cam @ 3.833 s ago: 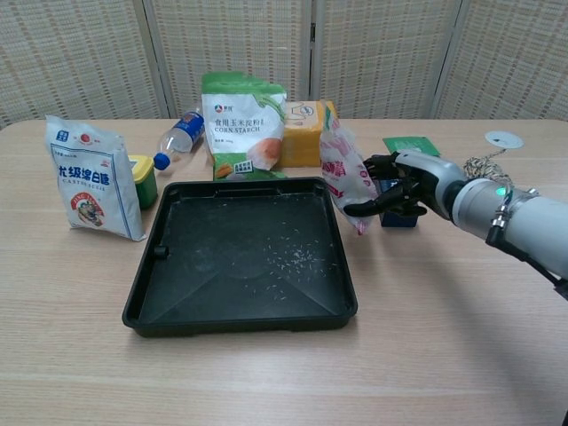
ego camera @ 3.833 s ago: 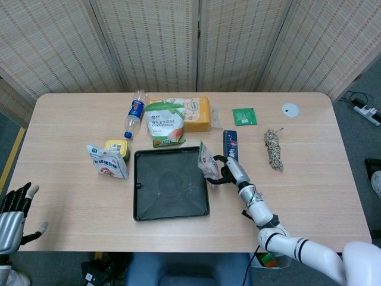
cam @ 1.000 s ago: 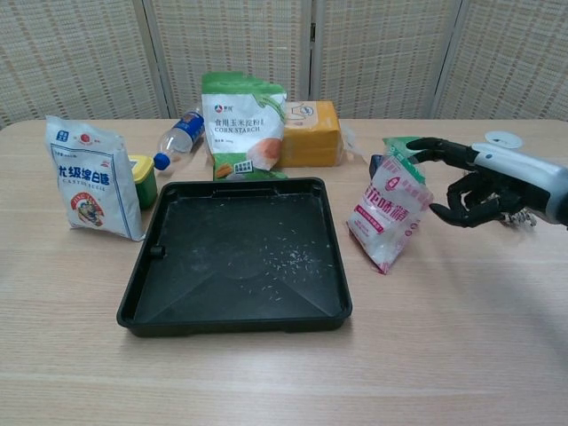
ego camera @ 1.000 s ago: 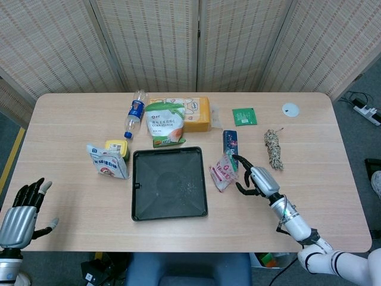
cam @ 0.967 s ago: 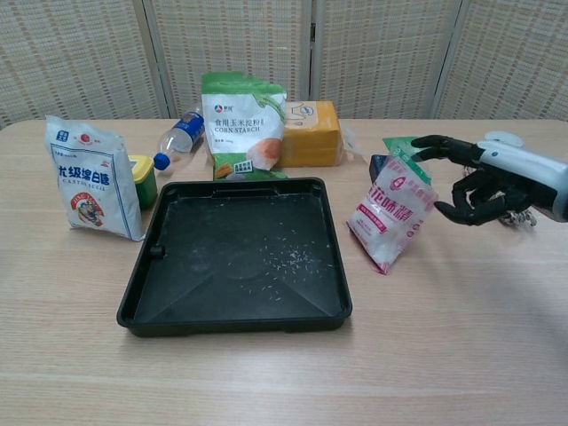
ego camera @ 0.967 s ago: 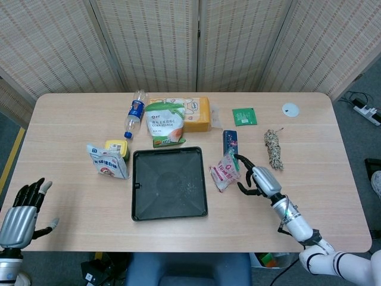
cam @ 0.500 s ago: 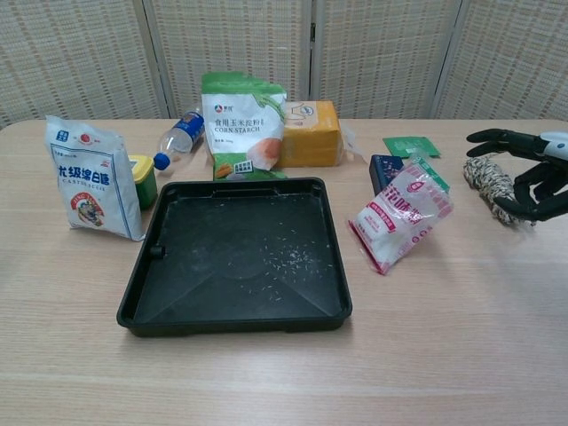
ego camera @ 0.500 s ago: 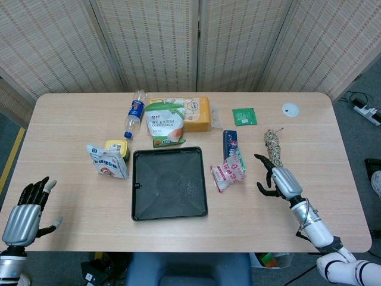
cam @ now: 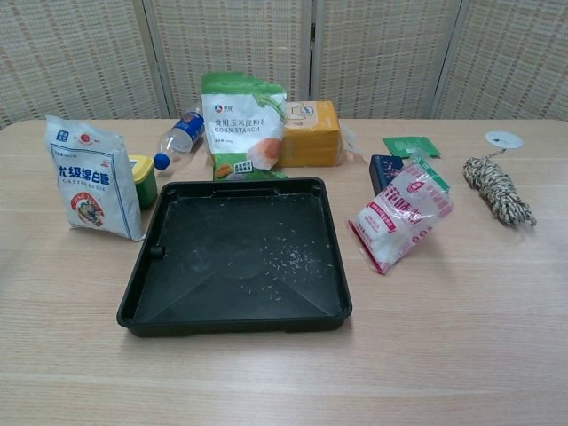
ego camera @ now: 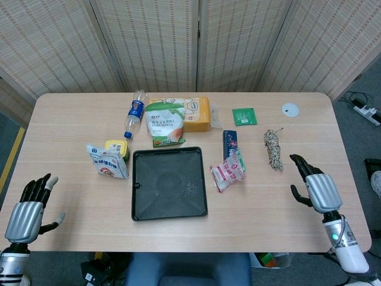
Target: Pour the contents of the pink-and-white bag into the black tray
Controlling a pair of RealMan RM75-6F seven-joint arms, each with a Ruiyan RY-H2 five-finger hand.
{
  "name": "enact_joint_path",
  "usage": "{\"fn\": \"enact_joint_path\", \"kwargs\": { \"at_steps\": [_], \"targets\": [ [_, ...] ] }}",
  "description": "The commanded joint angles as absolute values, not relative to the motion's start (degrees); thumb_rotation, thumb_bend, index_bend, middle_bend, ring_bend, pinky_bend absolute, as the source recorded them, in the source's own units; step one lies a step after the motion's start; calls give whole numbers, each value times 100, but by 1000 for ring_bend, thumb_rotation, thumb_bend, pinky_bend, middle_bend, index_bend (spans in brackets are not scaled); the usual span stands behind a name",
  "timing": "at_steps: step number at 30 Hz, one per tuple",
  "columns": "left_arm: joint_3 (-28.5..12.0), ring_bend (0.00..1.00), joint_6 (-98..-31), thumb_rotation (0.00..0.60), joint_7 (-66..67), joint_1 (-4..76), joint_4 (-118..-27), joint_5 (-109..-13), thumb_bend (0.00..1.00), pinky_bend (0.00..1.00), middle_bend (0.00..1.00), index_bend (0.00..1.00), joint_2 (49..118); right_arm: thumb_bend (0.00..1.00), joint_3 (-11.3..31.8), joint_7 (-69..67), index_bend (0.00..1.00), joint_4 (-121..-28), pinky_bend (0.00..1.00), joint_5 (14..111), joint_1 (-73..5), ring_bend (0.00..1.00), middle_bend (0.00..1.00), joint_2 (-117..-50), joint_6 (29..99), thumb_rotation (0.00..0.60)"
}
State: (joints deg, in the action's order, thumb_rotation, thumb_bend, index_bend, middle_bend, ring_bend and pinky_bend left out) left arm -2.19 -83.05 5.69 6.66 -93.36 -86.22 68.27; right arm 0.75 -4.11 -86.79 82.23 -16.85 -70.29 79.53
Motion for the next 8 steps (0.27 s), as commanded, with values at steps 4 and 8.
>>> {"fn": "enact_joint_path", "kwargs": {
  "at_steps": [4, 8],
  "targets": [
    [-227, 54, -8432, 600, 603, 643, -9407, -8693, 320, 0, 26, 0, 6865, 489, -85, 163, 0, -9142, 108, 8498, -901, 66, 58, -6574, 8969, 600],
    [-223, 54, -8490, 600, 650, 616, -9494, -8696, 321, 0, 26, 0, 6856, 489, -161, 122, 0, -9307, 97, 8557, -663, 61, 52, -6445, 9142, 600]
  ]
}}
